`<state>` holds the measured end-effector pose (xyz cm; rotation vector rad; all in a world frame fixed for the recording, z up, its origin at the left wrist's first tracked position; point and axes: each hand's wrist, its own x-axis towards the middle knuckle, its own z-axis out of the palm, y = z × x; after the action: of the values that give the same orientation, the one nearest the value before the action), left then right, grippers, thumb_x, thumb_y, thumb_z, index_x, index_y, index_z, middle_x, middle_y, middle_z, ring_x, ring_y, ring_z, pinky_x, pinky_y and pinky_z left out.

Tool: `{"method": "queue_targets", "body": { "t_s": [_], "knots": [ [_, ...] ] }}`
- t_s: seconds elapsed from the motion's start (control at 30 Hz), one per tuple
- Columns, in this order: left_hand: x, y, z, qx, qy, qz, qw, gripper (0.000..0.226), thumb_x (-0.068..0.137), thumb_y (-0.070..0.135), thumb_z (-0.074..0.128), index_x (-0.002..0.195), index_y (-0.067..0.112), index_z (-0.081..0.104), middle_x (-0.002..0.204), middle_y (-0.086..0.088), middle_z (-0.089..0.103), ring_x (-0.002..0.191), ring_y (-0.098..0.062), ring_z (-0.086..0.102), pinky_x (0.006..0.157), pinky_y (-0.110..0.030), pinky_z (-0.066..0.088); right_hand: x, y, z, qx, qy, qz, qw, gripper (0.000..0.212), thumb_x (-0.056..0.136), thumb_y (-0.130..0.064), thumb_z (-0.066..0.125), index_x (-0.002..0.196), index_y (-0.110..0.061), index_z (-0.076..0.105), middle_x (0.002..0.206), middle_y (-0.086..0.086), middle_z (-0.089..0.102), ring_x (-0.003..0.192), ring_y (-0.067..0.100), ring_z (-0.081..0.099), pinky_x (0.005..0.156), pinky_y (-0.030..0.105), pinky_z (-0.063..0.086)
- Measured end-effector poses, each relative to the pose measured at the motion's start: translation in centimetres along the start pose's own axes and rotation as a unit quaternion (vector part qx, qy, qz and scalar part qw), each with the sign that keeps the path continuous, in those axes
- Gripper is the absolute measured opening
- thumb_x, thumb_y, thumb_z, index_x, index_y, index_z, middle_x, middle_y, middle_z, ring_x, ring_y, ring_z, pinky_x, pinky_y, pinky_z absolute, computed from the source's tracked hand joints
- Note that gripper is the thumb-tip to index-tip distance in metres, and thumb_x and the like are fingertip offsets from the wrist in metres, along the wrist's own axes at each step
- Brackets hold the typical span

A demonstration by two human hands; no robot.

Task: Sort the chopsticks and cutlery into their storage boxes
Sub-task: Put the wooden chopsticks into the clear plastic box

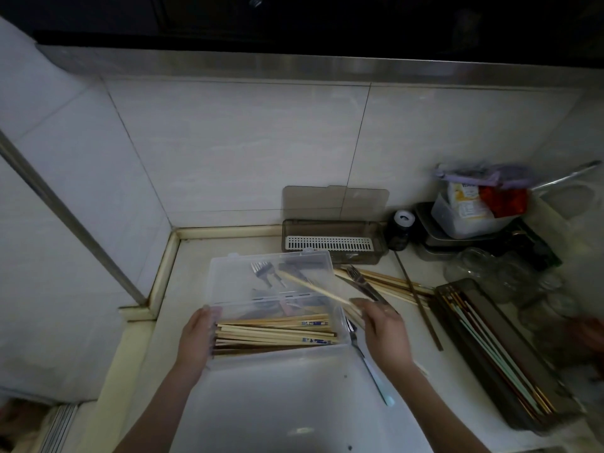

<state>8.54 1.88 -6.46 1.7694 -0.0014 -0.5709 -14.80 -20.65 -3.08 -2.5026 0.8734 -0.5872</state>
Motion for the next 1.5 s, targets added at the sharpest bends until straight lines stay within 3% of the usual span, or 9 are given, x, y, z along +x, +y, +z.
{"method": "queue_targets", "body": {
  "t_s": [0.13, 0.3, 0.43, 0.53, 0.67, 0.83, 1.2, 1.33, 1.5],
  "knots": [
    [0.0, 0.0, 0.0, -0.010, 0.001, -0.007, 1.000, 0.028, 0.099, 0.029, 0.042, 0.097, 0.016, 0.067, 0.085, -0.010, 0.065, 0.073, -0.023, 0.058, 0.062, -0.028, 0.041, 0.1, -2.2, 1.3, -0.042, -0.049, -0.098, 0.993, 0.044, 0.077, -0.002, 0.059, 0.107, -0.033, 0.065, 0.084, -0.006, 0.065, 0.076, 0.017, 0.059, 0.067, 0.029, 0.038],
    [-0.5, 0.4, 0.0, -0.034, -0.012, -0.004, 0.999, 0.024, 0.098, 0.024, 0.045, 0.083, 0.020, 0.063, 0.084, -0.010, 0.060, 0.071, -0.021, 0.054, 0.062, -0.030, 0.039, 0.3, -6.6, 3.6, -0.098, -0.084, -0.159, 0.979, 0.048, 0.071, -0.002, 0.065, 0.108, -0.032, 0.068, 0.095, -0.003, 0.068, 0.091, 0.021, 0.062, 0.082, 0.036, 0.046],
    [-0.5, 0.4, -0.1, -0.015, -0.007, -0.002, 1.000, 0.024, 0.099, 0.028, 0.044, 0.089, 0.020, 0.064, 0.088, -0.007, 0.064, 0.082, -0.026, 0.060, 0.071, -0.032, 0.044, 0.4, -7.8, 5.0, 0.044, -0.209, -0.130, 0.968, 0.044, 0.090, -0.004, 0.044, 0.126, -0.025, 0.058, 0.128, 0.005, 0.058, 0.118, 0.022, 0.051, 0.106, 0.034, 0.038],
    [-0.6, 0.6, 0.1, -0.008, -0.003, -0.009, 1.000, 0.026, 0.099, 0.029, 0.041, 0.096, 0.018, 0.064, 0.090, -0.005, 0.064, 0.081, -0.023, 0.059, 0.068, -0.030, 0.045, 0.4, -6.8, 3.9, 0.105, -0.129, -0.128, 0.978, 0.035, 0.091, -0.008, 0.048, 0.120, -0.022, 0.060, 0.120, 0.003, 0.061, 0.111, 0.015, 0.052, 0.100, 0.026, 0.041],
    [-0.6, 0.9, 0.3, 0.009, 0.015, -0.012, 1.000, 0.026, 0.099, 0.030, 0.042, 0.100, 0.017, 0.065, 0.089, -0.006, 0.065, 0.077, -0.019, 0.060, 0.064, -0.028, 0.045, 1.0, -2.9, 2.2, 0.021, 0.088, -0.003, 0.996, 0.019, 0.085, -0.013, 0.064, 0.103, -0.017, 0.060, 0.099, 0.003, 0.062, 0.090, 0.019, 0.057, 0.077, 0.029, 0.045],
    [-0.5, 0.6, 0.1, 0.002, 0.008, -0.005, 1.000, 0.025, 0.099, 0.030, 0.043, 0.099, 0.019, 0.066, 0.089, -0.004, 0.067, 0.087, -0.027, 0.062, 0.078, -0.036, 0.047, 0.9, 2.1, 1.7, -0.044, -0.011, 0.223, 0.974, 0.031, 0.086, -0.027, 0.064, 0.112, -0.019, 0.051, 0.112, 0.001, 0.054, 0.106, 0.019, 0.051, 0.092, 0.036, 0.042],
    [-1.4, 1.4, 0.3, -0.011, 0.004, 0.005, 1.000, 0.026, 0.101, 0.025, 0.040, 0.096, 0.014, 0.064, 0.085, -0.007, 0.063, 0.071, -0.017, 0.057, 0.061, -0.026, 0.042, -0.9, 3.3, 2.4, -0.176, -0.167, 0.191, 0.951, 0.032, 0.097, -0.029, 0.043, 0.126, -0.015, 0.043, 0.128, 0.005, 0.048, 0.118, 0.019, 0.046, 0.102, 0.035, 0.039],
    [-1.5, 1.5, 0.4, -0.014, 0.001, 0.011, 1.000, 0.026, 0.101, 0.025, 0.039, 0.095, 0.015, 0.063, 0.080, -0.002, 0.062, 0.072, -0.020, 0.057, 0.063, -0.028, 0.043, -0.7, 3.2, 1.8, -0.163, -0.126, 0.229, 0.951, 0.032, 0.094, -0.018, 0.046, 0.125, -0.010, 0.042, 0.124, 0.008, 0.052, 0.113, 0.020, 0.051, 0.099, 0.036, 0.044],
    [-1.5, 1.4, 0.4, -0.001, -0.006, 0.029, 1.000, 0.026, 0.100, 0.022, 0.040, 0.087, 0.017, 0.062, 0.075, -0.001, 0.059, 0.066, -0.016, 0.053, 0.061, -0.027, 0.040, -0.4, 2.8, -0.3, -0.047, -0.027, 0.281, 0.958, 0.020, 0.091, -0.005, 0.050, 0.100, -0.018, 0.038, 0.085, 0.000, 0.056, 0.080, 0.019, 0.059, 0.080, 0.039, 0.051]
  ]
}}
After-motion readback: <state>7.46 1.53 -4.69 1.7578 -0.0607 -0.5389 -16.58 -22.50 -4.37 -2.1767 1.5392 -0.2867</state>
